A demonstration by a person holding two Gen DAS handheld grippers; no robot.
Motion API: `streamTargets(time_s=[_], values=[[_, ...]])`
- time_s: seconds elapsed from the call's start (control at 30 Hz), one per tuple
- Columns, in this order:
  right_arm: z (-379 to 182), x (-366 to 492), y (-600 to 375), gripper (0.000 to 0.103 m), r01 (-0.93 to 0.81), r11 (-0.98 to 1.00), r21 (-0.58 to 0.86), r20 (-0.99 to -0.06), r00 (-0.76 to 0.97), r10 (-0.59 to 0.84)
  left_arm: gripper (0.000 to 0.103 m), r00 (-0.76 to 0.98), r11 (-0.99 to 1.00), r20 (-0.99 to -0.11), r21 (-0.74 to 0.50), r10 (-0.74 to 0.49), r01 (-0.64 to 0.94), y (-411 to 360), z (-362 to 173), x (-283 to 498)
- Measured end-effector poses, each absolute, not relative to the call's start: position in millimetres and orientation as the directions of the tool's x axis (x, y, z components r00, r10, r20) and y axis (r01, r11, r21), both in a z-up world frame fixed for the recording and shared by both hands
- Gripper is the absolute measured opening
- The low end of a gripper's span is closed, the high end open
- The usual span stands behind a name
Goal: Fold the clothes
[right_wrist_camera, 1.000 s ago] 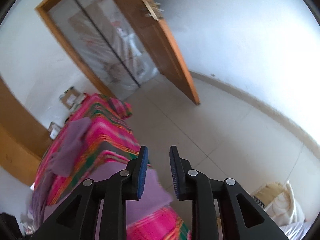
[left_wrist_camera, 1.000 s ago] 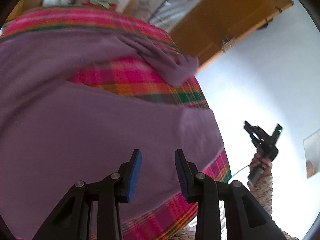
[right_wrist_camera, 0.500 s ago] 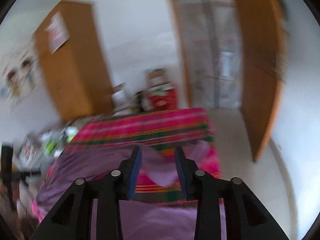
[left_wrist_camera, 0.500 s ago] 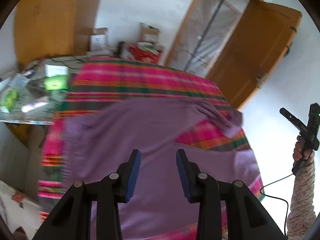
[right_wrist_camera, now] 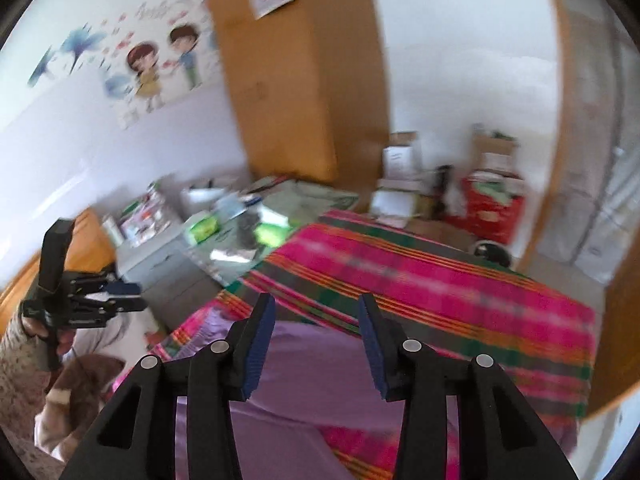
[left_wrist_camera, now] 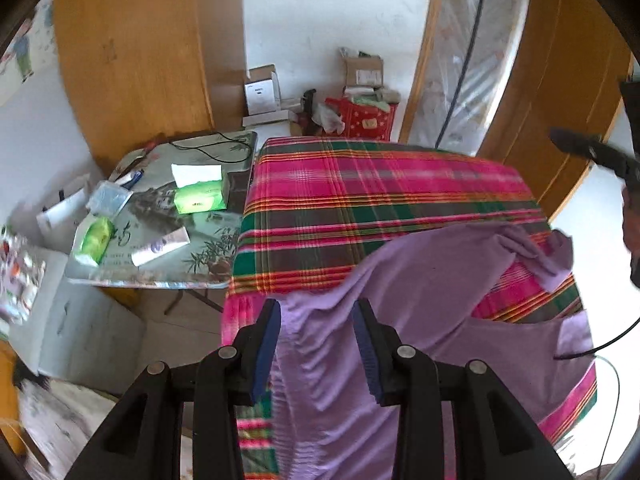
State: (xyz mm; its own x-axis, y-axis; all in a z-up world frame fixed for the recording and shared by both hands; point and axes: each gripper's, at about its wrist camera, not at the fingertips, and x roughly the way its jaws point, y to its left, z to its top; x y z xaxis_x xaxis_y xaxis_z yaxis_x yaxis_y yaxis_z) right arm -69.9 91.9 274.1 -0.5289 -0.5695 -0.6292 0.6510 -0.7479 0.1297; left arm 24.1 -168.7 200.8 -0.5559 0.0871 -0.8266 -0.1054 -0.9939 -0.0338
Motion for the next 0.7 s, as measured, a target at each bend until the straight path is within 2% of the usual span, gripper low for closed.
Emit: streamTargets(time_s=[0.17, 0.27, 0.4, 0.7], values=[[245, -99, 13, 0.047, 0.751, -0.659, 0.032, -0.693, -0.459, -0.556, 0.038, -0.472, -0.983, -0.879, 0.019, 0.070, -0.182, -161, 155, -12], [201, -109, -8, 0.047, 0.803, -0.595, 0.012, -0.738, -0.394, -0.547, 0.038, -0.417, -0.977, -0.907, 0.030, 0.061, -0.209, -158, 126, -30], [135, -125, -17, 0.047, 0.809, -0.584, -0.068, -0.820, -0.379, -0.430, 0.038, -0.387, -0.965, -0.921, 0.070, 0.035, -0.254, -154, 94, -46], [73, -168, -32, 0.047, 0.845, -0.532, -0.057, -0.865, -0.307, -0.396, 0.038, -0.362, -0.931, -0.932, 0.127, 0.005, -0.342, -147, 57, -68]])
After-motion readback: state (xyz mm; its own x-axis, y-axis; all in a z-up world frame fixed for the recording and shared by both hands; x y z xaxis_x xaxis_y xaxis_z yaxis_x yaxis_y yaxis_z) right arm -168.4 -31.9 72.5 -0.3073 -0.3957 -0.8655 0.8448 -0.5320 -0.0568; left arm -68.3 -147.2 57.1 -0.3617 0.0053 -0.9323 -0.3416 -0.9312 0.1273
